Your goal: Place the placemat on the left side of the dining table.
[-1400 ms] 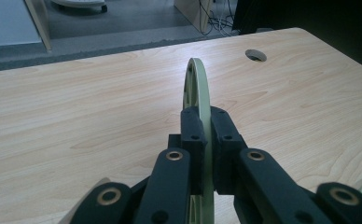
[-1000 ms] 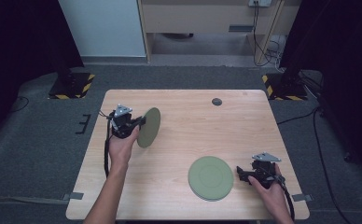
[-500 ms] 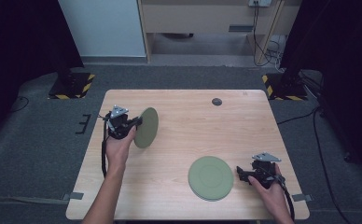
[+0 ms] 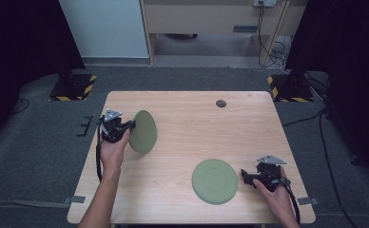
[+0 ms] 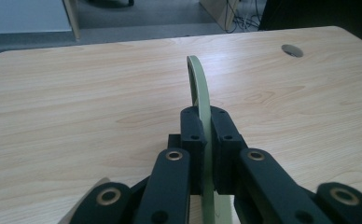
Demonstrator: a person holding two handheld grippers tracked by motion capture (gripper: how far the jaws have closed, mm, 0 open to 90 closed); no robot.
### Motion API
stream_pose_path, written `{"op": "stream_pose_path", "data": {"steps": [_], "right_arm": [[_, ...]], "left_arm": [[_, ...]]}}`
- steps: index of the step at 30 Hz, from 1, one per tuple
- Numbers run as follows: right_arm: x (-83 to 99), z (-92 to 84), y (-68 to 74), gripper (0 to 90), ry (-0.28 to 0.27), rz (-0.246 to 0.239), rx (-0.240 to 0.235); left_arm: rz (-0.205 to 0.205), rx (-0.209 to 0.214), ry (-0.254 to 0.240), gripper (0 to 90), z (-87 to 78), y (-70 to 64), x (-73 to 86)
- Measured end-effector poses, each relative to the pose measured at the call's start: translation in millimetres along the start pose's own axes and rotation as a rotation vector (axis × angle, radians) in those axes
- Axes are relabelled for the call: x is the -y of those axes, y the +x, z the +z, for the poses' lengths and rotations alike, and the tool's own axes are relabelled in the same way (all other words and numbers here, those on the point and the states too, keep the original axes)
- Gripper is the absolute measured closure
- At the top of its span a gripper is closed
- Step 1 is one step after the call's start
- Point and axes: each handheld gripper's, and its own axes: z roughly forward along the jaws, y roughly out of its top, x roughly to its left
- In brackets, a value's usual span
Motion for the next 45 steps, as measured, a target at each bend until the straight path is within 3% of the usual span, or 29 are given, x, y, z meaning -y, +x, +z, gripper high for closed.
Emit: {"op": "stream_pose_path", "data": {"steps": [9,19,31,45], "right_arm": [[-0.1,0.1,0.1,4.9,0.0,0.0,0.0],[-0.3,0.3,0.1,4.7,0.001,0.001,0.002],[-0.5,0.6,0.3,4.6,0.001,0.002,0.003],[-0.6,0.7,0.4,4.6,0.002,0.004,0.004]], "left_arm": [[-0.02,-0.037,0.032,85.5,1.4,24.5,14.1],[-0.044,-0.043,0.062,85.5,10.2,46.1,27.5],[-0.058,-0.052,0.078,85.4,12.2,54.4,36.6],[-0.048,-0.079,0.088,85.4,10.8,60.6,29.7]]}}
